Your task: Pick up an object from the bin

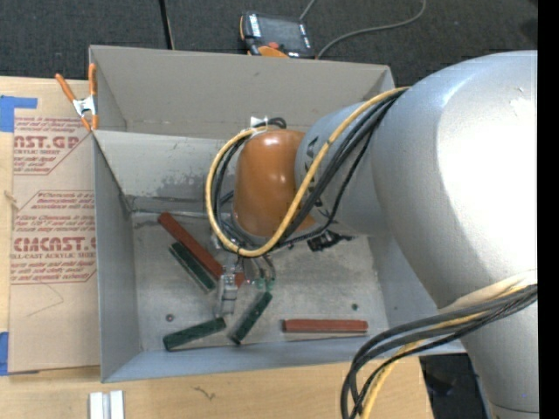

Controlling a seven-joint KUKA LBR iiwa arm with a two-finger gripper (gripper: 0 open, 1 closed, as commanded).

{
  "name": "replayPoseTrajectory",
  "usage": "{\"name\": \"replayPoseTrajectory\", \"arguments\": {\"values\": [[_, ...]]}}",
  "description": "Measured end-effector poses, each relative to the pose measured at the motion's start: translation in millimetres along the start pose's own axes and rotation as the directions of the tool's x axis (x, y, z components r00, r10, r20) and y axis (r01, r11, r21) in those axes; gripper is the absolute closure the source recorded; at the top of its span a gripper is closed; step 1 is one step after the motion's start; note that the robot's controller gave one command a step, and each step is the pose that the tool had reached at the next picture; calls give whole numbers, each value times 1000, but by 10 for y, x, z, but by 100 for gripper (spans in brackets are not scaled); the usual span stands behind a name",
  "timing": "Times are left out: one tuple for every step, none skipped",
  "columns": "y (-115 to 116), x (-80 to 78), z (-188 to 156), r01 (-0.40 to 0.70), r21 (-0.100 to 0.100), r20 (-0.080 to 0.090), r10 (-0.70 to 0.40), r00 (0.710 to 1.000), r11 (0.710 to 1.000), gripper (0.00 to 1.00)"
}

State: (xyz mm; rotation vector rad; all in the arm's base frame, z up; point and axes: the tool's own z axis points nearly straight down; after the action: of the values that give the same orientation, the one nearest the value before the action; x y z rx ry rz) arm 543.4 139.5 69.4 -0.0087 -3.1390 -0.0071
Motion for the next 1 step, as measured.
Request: {"name": "replayPoseTrajectory", "arguments": {"values": [[-50, -22, -3, -6, 3, 3, 6, 1000, 1000, 100]]}}
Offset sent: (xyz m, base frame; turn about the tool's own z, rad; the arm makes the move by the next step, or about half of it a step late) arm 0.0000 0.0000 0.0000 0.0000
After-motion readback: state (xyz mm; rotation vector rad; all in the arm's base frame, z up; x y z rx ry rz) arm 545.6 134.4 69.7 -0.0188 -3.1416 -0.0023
